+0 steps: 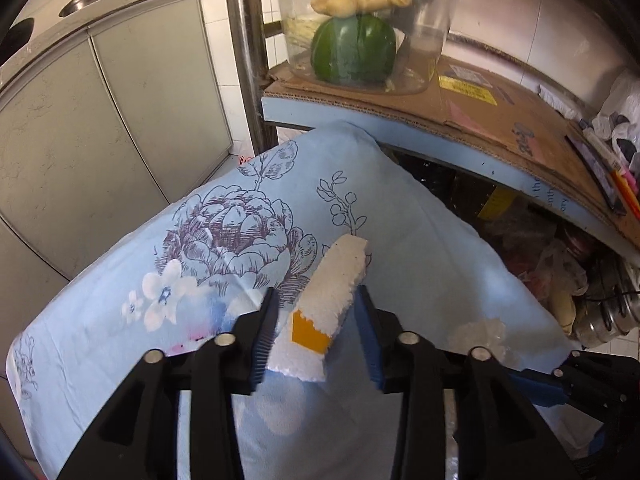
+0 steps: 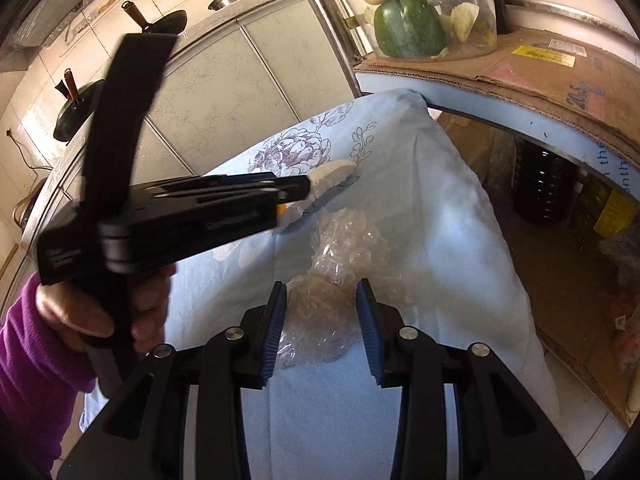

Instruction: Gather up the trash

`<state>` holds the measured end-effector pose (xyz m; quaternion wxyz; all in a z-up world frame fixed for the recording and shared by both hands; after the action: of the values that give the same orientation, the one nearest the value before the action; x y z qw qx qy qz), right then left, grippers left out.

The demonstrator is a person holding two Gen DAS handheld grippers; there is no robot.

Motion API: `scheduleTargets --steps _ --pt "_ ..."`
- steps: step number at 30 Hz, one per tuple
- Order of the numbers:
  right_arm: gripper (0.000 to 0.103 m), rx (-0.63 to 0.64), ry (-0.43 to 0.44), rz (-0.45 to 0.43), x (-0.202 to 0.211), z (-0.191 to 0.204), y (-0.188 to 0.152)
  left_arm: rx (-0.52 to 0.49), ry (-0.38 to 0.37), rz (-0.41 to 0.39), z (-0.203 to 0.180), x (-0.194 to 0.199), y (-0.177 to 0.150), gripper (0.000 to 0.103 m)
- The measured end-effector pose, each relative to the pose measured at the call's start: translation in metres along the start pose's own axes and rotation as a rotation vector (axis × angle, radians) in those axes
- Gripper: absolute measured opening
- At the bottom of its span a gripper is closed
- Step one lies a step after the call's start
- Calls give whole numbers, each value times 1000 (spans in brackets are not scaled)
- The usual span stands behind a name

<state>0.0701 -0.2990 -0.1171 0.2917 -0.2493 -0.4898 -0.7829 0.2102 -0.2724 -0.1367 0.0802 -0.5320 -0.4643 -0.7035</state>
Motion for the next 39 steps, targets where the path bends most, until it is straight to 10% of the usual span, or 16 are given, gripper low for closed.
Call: scheduleTargets --steps 16,39 --pt "37 -28 32 2 1 -2 -2 73 12 -19 6 -6 -13 34" --pt "37 -19 33 -2 1 -3 -1 276 86 -123 53 92 -66 34"
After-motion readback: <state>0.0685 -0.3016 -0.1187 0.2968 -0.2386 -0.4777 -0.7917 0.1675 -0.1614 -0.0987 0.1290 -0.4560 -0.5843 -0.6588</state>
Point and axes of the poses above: each gripper's, at about its wrist camera, not at the fingertips, and x roughly against the way its jaws point, z to its left, y to its top, the point moved 7 cm from there along -x, roughly the way its jaws point, and after that the axes turned 3 degrees about x, right-handed, at the moved point
